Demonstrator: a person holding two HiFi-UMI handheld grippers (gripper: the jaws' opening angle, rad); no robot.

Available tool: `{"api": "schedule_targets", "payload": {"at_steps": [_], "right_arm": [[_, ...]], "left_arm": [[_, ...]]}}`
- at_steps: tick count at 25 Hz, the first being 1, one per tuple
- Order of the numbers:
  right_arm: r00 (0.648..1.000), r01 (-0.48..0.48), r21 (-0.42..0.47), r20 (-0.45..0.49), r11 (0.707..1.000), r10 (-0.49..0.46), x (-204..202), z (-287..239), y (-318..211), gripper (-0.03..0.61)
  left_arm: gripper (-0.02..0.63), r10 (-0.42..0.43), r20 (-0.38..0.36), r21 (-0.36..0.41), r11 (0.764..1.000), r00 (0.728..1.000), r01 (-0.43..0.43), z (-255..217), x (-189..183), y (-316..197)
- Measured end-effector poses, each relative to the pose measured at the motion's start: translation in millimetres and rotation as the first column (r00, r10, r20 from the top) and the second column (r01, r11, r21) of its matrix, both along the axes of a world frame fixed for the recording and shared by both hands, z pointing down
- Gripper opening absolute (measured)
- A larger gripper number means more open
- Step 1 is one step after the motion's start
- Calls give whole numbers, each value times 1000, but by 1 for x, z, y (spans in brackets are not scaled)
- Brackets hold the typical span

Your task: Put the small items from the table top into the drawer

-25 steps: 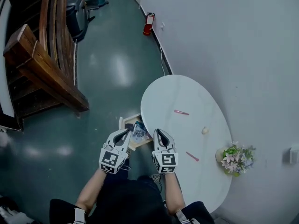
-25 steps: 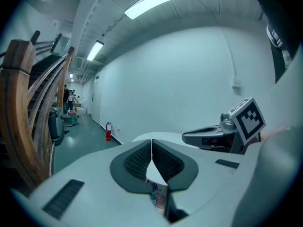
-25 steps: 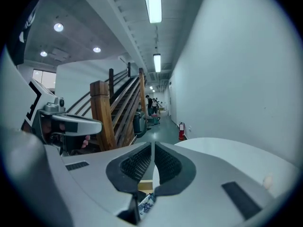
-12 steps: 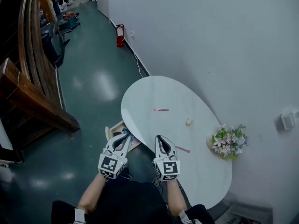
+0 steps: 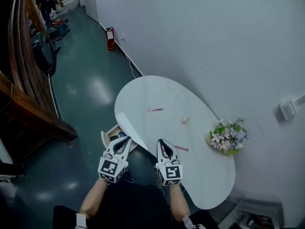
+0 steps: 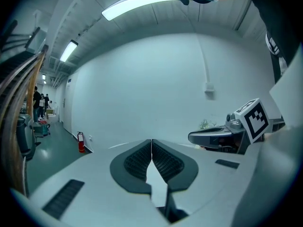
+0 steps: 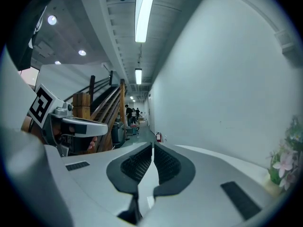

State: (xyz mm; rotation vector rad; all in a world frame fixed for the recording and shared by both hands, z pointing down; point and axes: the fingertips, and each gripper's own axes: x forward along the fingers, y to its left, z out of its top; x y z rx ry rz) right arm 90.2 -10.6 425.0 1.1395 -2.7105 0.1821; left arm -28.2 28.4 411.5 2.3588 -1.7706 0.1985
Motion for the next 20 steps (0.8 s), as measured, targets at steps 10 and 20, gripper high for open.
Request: {"api": "schedule_targets", "payload": {"at_steps": [10, 20], "right_arm": [[1000, -23, -17, -7, 1000, 23, 13, 7, -3, 40], [986, -168, -82, -34, 982, 166, 76, 36, -11, 40]], "left_arm": [[20, 17, -35, -12, 1000, 999, -17, 5, 12, -7], [20, 153, -30, -75, 985, 988, -154, 30, 67, -28]]}}
